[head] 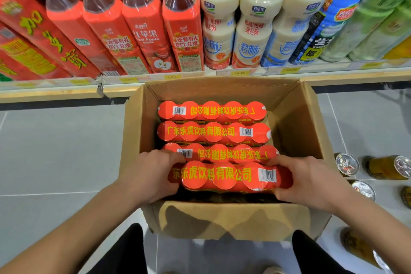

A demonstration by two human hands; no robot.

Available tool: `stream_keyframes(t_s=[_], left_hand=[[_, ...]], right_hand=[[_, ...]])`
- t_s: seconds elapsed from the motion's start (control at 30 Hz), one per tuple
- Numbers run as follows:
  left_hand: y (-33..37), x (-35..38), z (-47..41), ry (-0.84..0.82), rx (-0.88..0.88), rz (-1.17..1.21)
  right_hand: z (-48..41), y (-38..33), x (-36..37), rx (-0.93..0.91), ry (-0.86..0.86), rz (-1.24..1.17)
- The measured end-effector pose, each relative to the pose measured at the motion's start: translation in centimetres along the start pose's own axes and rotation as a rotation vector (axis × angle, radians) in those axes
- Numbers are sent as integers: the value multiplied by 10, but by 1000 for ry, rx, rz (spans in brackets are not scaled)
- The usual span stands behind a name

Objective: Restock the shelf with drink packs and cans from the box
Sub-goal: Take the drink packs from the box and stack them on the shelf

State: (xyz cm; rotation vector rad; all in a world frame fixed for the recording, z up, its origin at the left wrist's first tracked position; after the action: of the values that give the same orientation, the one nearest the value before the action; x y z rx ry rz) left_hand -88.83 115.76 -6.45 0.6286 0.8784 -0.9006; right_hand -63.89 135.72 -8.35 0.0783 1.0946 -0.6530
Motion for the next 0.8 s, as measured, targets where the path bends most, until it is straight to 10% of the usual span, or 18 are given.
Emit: stream_keyframes(t_s=[0.3,0.8], left_hand=[[-20,-92,36,297,-33,132],[-5,-382,140,746,169,549]], right_hand=[[28,3,-83,-120,387,-469],[136,-48,-376,-189,975,-590]])
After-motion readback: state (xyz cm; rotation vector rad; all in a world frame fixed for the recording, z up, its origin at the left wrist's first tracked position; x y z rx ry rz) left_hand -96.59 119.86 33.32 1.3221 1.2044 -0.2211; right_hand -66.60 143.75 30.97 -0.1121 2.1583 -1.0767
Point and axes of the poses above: each hand's wrist, its own z-axis away from the middle knuckle, its own x-axis out of the palm, y = z × x, the point moved 5 cm from there along -z, towards the middle knuckle, and after that the axes turned 6 degrees about -x, right-handed, at the moved point
